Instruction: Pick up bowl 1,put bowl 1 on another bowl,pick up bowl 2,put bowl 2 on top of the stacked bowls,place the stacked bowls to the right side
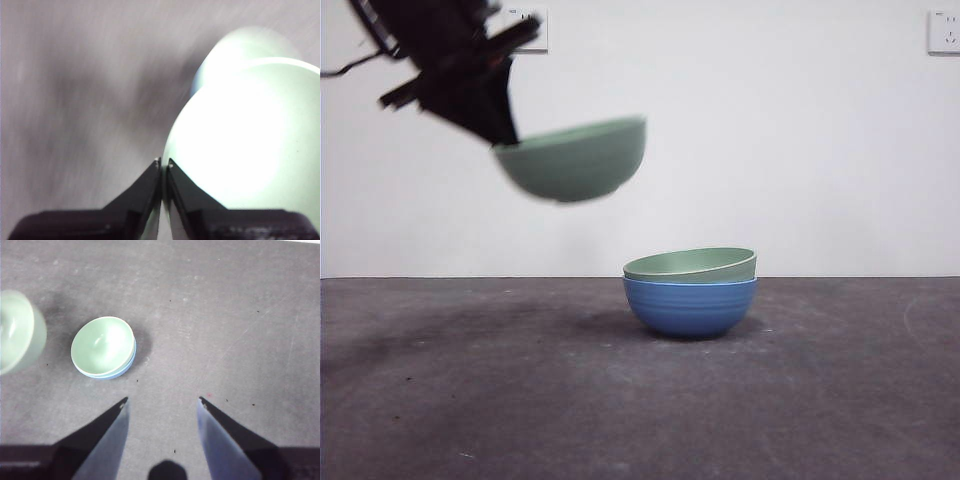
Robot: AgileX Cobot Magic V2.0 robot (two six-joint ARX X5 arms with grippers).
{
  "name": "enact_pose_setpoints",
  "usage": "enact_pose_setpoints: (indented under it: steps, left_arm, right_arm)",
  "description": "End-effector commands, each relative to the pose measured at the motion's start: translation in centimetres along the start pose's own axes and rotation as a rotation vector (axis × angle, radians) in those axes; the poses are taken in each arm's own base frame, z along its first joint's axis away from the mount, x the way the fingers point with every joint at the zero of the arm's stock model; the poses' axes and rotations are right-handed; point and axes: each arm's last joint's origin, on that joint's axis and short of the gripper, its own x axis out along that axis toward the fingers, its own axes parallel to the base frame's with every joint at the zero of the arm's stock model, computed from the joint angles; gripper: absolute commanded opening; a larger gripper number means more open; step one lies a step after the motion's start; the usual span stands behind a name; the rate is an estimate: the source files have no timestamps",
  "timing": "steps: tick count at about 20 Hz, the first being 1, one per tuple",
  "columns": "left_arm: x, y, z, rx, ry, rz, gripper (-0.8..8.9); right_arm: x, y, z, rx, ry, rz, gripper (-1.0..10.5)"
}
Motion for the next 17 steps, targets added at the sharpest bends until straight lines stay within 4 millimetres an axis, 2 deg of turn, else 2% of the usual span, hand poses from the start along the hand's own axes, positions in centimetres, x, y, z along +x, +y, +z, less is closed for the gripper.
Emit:
enact_pose_setpoints:
  steps: [1, 3, 5, 9, 13, 17]
  left_arm:
    - [-0.3, -1.3, 1.6, 0.032, -0.043, -0.010, -0.08]
    - [0.1, -2.3, 2.9, 0.055, -0.065, -0.022, -0.07]
    - [1.3, -3.0, 4.0, 0.073, -0.065, -0.028, -0.07]
    - [5.6, -4.1, 5.3, 0.090, -0.005, -0.046, -0.07]
    - [10.2, -4.3, 5.0, 0.093, 0.064, -0.048, -0.07]
    - [13.2, -3.8, 3.9, 0.088, 0.125, -0.015, -0.07]
  right_arm:
    - [0.0, 0.0, -0.1, 0.008, 0.008, 0.001, 2.3]
    - [0.0, 0.0, -0.2, 0.008, 0.014, 0.001, 2.2]
    - [0.0, 0.0, -0.2, 0.007, 0.018, 0.001, 2.2]
    - [-0.1, 0.0, -0.3, 0.007, 0.026, 0.000, 2.2]
    - [-0.2, 0.0, -0.4, 0.007, 0.025, 0.001, 2.2]
    - [-0.2, 0.0, -0.4, 0.011, 0.025, 0.001, 2.2]
